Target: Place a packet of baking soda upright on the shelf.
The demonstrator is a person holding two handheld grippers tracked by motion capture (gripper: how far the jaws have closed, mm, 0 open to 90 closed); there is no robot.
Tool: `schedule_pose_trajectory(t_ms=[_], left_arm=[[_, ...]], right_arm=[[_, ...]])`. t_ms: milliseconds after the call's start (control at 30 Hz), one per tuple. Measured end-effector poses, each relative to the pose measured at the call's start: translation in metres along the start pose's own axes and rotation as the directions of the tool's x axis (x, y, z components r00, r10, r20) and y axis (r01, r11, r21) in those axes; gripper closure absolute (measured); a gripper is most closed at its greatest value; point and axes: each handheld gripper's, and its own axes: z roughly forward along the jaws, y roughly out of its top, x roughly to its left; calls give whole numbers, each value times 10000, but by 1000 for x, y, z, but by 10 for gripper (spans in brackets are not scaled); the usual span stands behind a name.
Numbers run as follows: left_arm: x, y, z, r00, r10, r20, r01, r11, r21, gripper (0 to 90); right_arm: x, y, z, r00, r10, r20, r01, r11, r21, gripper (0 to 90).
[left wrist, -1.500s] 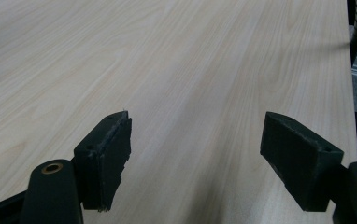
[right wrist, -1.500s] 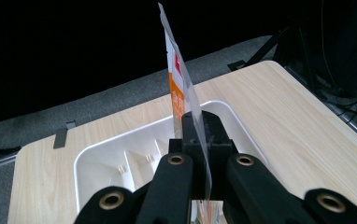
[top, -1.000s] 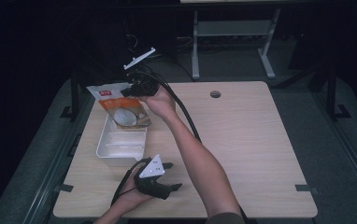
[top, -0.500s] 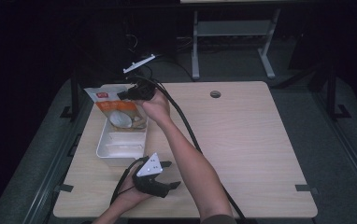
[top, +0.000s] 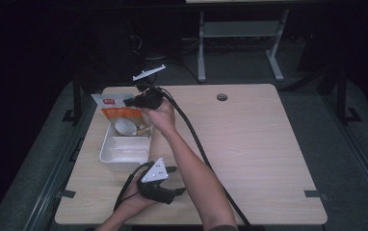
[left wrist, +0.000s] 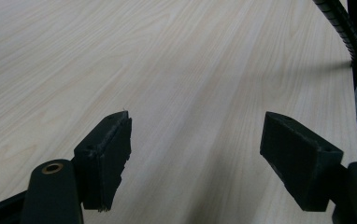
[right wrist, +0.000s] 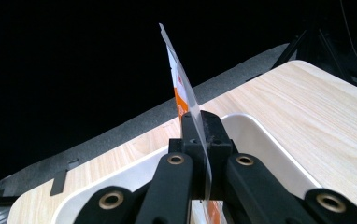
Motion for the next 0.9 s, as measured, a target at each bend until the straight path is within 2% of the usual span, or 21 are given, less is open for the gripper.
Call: schedule_pose_trajectory(t_ms=[100, 200, 300, 367, 400, 467, 500, 600, 667, 700, 900], left_arm=[[0, 0, 0, 10000, 3, 9, -3, 10000, -6, 243], [0, 0, 0, 10000, -18, -15, 18, 10000, -20, 244], [0, 0, 0, 10000, -33, -24, 33, 10000, -24, 243], [0, 0, 0, 10000, -45, -19, 45, 10000, 3, 243], [0, 0, 0, 10000, -33, -23, 33, 10000, 3, 243], [0, 0, 0, 10000, -21, -10, 21, 10000, -8, 243], [0, 0, 0, 10000, -17, -16, 17, 10000, -7, 243], [0, 0, 1, 10000, -42, -13, 42, 10000, 4, 243], [0, 0, 0, 10000, -30, -11, 30, 10000, -9, 243], [0, 0, 0, 10000, -25, -17, 25, 10000, -14, 243], [0, 0, 1, 10000, -52, -13, 52, 10000, -8, 243]], right_arm=[[-1, -2, 0, 9999, -56, 104, 56, 10000, -8, 897], [-3, -4, 1, 9997, 161, 156, -161, 9999, 18, 892], [-2, -5, 2, 9992, 30, 394, -34, 9999, 108, 881], [-3, -6, 2, 9995, 65, 306, -70, 9998, 166, 869], [-4, -7, 3, 9989, -89, 466, 70, 9992, 397, 853], [-4, -7, 3, 9989, -97, 463, 77, 9990, 442, 839], [-7, -10, 3, 9998, 93, 197, -102, 9988, 470, 800], [-9, -13, 3, 9998, 159, 156, -167, 9985, 524, 803], [-9, -16, 4, 9995, -4, 310, -17, 9976, 699, 816], [-10, -19, 4, 9996, -17, 291, -6, 9969, 781, 872], [-15, -23, 4, 9996, 40, 287, -65, 9963, 860, 889]])
